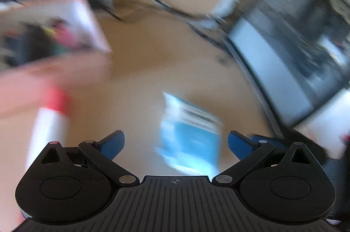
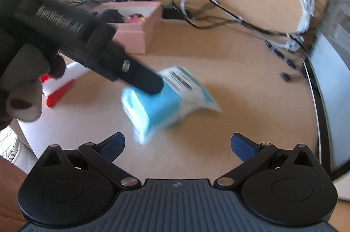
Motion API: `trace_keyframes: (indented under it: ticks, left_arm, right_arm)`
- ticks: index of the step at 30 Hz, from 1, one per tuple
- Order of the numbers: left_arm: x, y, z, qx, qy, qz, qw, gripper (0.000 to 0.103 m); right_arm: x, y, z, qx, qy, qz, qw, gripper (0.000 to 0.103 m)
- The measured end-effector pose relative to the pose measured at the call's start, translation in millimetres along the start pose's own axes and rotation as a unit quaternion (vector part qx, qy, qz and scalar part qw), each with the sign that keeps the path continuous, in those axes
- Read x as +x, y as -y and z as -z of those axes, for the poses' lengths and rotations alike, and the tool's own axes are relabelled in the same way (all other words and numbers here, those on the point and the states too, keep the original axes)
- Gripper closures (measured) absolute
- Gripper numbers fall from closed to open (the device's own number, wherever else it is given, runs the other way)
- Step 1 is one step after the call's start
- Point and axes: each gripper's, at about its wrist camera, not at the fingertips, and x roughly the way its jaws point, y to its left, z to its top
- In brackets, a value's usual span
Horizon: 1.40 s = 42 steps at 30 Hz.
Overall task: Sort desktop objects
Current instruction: 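Carry the rocket toy with the left gripper toward the pink box, then grasp the blue wet-wipe pack with the right gripper while the left holds the rocket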
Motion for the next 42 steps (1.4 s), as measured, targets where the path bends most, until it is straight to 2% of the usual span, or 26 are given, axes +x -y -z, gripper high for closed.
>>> trace_keyframes:
  ticks: [2, 6, 9, 12, 16, 21, 23, 27, 30, 33, 35, 37, 38, 42]
  left_arm:
    - [-15, -12, 0, 0.0, 0.033, -0.059, 0.9977, 0.0]
    - [-40, -34, 11, -0.012, 0.067, -0.141, 0.9877, 0.0]
    - [-55, -44, 21, -0.016, 0.079, -0.181, 0.9802, 0.0]
    - [-68, -56, 33, -0.025, 0.077, -0.201, 0.9762, 0.0]
    - [-77, -69, 44, -0.042, 0.071, -0.213, 0.9735, 0.0]
    - [-86, -75, 55, -0.045, 0.069, -0.211, 0.974, 0.0]
    - [-84, -74, 57, -0.04, 0.065, -0.205, 0.9757, 0.0]
    - [-70, -65, 57, -0.023, 0.054, -0.187, 0.9806, 0.003]
    - [-52, -54, 52, 0.004, 0.038, -0.18, 0.983, 0.022]
    - [-34, -50, 46, 0.022, 0.029, -0.188, 0.9816, 0.023]
    - [-23, -48, 40, 0.035, 0.02, -0.196, 0.9797, 0.03]
    - [-14, -48, 35, 0.044, 0.01, -0.197, 0.9794, 0.047]
    - [-11, -48, 34, 0.046, 0.004, -0.194, 0.9798, 0.048]
    - [-6, -46, 33, 0.046, -0.008, -0.186, 0.9815, 0.064]
  right_arm:
    - [5, -1, -13, 0.024, 0.013, 0.003, 1.0, 0.0]
    - [24, 5, -41, 0.092, 0.008, 0.01, 0.996, 0.0]
    - [49, 10, -51, 0.135, -0.027, 0.01, 0.99, 0.0]
    - [67, 6, -51, 0.139, -0.046, 0.013, 0.989, 0.0]
    - [82, -14, -53, 0.102, -0.055, 0.002, 0.993, 0.001]
    - [81, -41, -52, 0.019, -0.053, -0.016, 0.998, 0.041]
    - [77, -48, -50, 0.002, -0.052, -0.027, 0.998, 0.047]
    - [62, -48, -38, -0.028, -0.041, -0.02, 0.999, 0.049]
    - [52, -41, -32, -0.032, -0.032, -0.012, 0.999, 0.049]
    - [42, -32, -25, -0.031, -0.024, -0.001, 0.999, 0.049]
    - [39, -29, -22, -0.031, -0.023, 0.007, 0.999, 0.049]
    - [36, -25, -19, -0.026, -0.024, 0.008, 0.999, 0.049]
    - [34, -23, -17, -0.024, -0.024, 0.01, 0.999, 0.049]
    - [31, -16, -13, -0.016, -0.021, 0.013, 1.0, 0.047]
